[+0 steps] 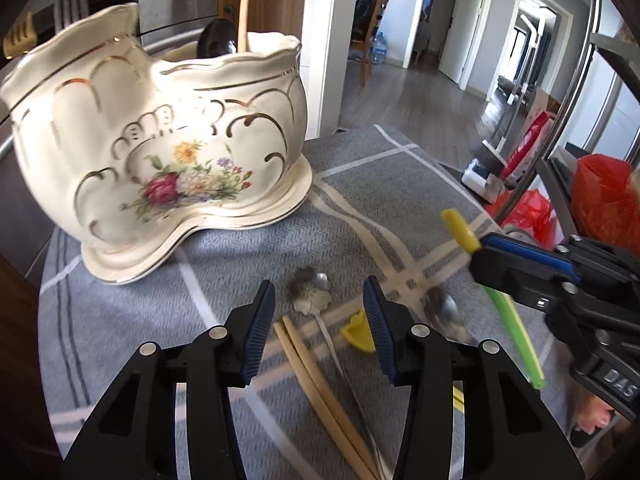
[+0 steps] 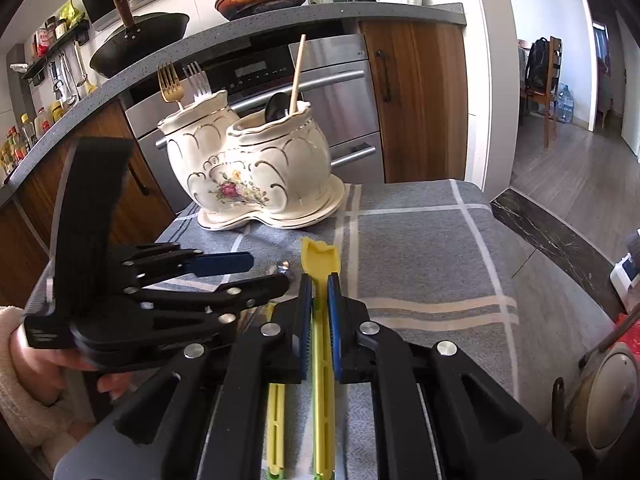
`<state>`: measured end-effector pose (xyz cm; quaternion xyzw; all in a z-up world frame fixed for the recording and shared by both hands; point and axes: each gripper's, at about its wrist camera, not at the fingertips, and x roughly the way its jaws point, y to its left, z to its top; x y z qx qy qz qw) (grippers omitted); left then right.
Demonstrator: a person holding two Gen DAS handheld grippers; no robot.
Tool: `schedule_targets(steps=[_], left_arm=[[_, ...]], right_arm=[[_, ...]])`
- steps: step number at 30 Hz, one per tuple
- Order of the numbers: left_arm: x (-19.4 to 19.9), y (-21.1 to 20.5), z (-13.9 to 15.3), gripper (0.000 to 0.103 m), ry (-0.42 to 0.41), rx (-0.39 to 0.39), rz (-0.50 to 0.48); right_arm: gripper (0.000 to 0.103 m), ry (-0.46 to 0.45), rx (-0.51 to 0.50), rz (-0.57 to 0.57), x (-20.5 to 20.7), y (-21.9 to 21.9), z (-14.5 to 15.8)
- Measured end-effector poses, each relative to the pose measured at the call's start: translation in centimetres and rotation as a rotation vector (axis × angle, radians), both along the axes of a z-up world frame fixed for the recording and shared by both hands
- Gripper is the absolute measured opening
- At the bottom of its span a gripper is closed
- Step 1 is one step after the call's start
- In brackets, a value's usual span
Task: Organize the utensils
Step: 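Close the left tool on the flower-handled silver spoon, then lift the yellow utensil with the right tool toward the holder while the left tool lifts the flower spoon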
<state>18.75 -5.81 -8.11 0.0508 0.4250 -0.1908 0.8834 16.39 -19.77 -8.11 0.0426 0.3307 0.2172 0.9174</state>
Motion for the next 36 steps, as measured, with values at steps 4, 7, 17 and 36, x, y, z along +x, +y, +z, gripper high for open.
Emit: schedule_targets(steps=[4, 7, 17, 36], left_arm=[[0.8, -0.3, -0.8, 0.043, 0.012, 0.015, 0.012], [1.0, -0.6, -1.1, 0.040, 0.004, 0.037, 0.016], [0.6, -0.4, -1.1, 0.028, -0.012, 0.031, 0.015], [-1.2, 0.9, 0.7, 0.027, -0.079, -0.011, 0.007]], right_arm=[[0.008, 0.006, 0.010, -0.003, 0.1, -0.7, 0.0], [0.008, 0.008, 0.014, 0.001, 0.0, -1.0, 0.0], [0.008, 0.007, 0.018, 0.012, -0.1, -1.3, 0.1], [0.008, -0.001, 0.010, 0.011, -0.3, -1.1, 0.1]])
